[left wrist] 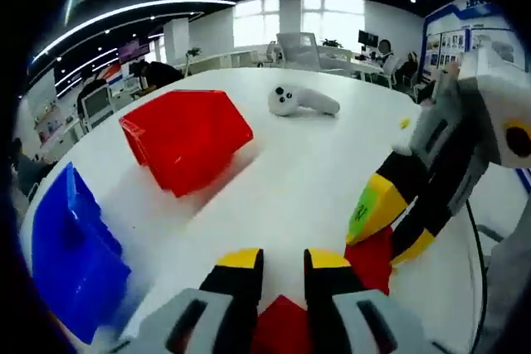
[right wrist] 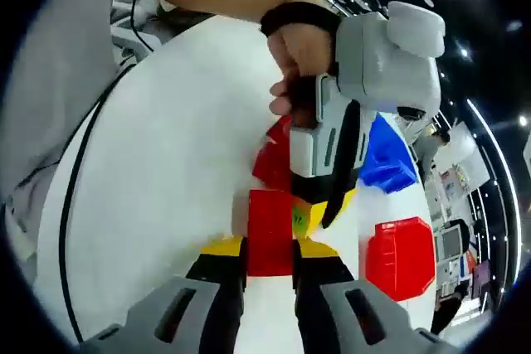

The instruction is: Take apart the toy blocks one by one and place each separated block into its matching bin, sorting the blocks by their type until all the connected pieces are disassembled and separated into the correct bins

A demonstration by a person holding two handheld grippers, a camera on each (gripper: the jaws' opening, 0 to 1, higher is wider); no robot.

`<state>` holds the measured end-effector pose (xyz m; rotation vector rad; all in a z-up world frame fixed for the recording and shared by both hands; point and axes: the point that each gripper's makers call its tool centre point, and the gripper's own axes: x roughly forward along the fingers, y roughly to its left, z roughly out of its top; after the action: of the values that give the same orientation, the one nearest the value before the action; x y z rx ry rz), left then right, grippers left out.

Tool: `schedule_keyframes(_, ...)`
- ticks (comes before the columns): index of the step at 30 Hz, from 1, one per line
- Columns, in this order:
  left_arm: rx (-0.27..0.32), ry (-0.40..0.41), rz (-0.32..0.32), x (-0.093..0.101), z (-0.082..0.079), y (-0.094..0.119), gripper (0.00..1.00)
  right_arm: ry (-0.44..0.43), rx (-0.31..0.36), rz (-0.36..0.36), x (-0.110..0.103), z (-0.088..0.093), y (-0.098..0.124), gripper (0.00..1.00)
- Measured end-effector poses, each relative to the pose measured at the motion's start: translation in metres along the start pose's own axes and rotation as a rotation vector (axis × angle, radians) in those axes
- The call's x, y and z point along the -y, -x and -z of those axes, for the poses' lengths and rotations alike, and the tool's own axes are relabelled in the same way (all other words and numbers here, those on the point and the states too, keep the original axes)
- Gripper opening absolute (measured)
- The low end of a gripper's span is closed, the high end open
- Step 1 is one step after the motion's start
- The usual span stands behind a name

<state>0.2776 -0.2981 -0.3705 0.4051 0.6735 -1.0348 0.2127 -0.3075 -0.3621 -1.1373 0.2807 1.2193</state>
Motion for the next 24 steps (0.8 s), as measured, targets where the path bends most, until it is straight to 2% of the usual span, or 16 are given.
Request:
schedule_keyframes(4, 0.005, 0.013, -0.005, 0.009, -0.002, 0.002, 0.26, -0.042, 0.016, 0.013, 0.002, 0.001, 0.004, 0.22)
schedule_keyframes(7, 0.124, 0.067, 0.009, 0.003, -0.021, 0.011, 0.28, -0.144, 0.087, 0.04, 0.011, -0.004, 0.012, 0.23)
schedule_keyframes(8, 0.158, 0.017, -0.046, 0.01, -0.03, 0.022, 0.28, -0.168, 0.098, 0.051, 0.015, -0.004, 0.014, 0.23)
schedule_keyframes(9, 0.2, 0.055, -0.025, 0.015, -0.036, 0.028, 0.29, -0.2, 0.114, 0.063, 0.019, -0.004, 0.017, 0.23)
schedule_keyframes(10, 0.248, 0.064, -0.021, 0.002, -0.042, 0.036, 0.3, -0.248, 0.144, 0.068, 0.023, -0.005, 0.02, 0.23)
schedule_keyframes(11, 0.274, 0.057, -0.022, 0.0, -0.045, 0.043, 0.32, -0.297, 0.172, 0.076, 0.03, -0.004, 0.023, 0.23)
schedule_keyframes(12, 0.307, 0.082, -0.018, -0.012, -0.047, 0.047, 0.32, -0.324, 0.194, 0.086, 0.035, -0.005, 0.025, 0.23)
schedule_keyframes(15, 0.426, 0.073, -0.036, -0.018, -0.055, 0.077, 0.33, -0.458, 0.274, 0.138, 0.062, -0.002, 0.034, 0.23)
schedule_keyframes(18, 0.474, 0.174, -0.036, -0.015, -0.043, 0.1, 0.34, -0.556, 0.355, 0.182, 0.087, 0.0, 0.038, 0.23)
schedule_keyframes(19, 0.484, 0.171, -0.047, -0.013, -0.037, 0.107, 0.34, -0.583, 0.379, 0.199, 0.095, -0.004, 0.041, 0.23)
schedule_keyframes(21, 0.489, 0.191, -0.064, -0.011, -0.026, 0.115, 0.34, -0.632, 0.415, 0.229, 0.117, 0.0, 0.04, 0.23)
schedule_keyframes(24, 0.479, 0.223, -0.091, -0.003, 0.004, 0.134, 0.35, -0.675, 0.413, 0.291, 0.145, 0.004, 0.037, 0.23)
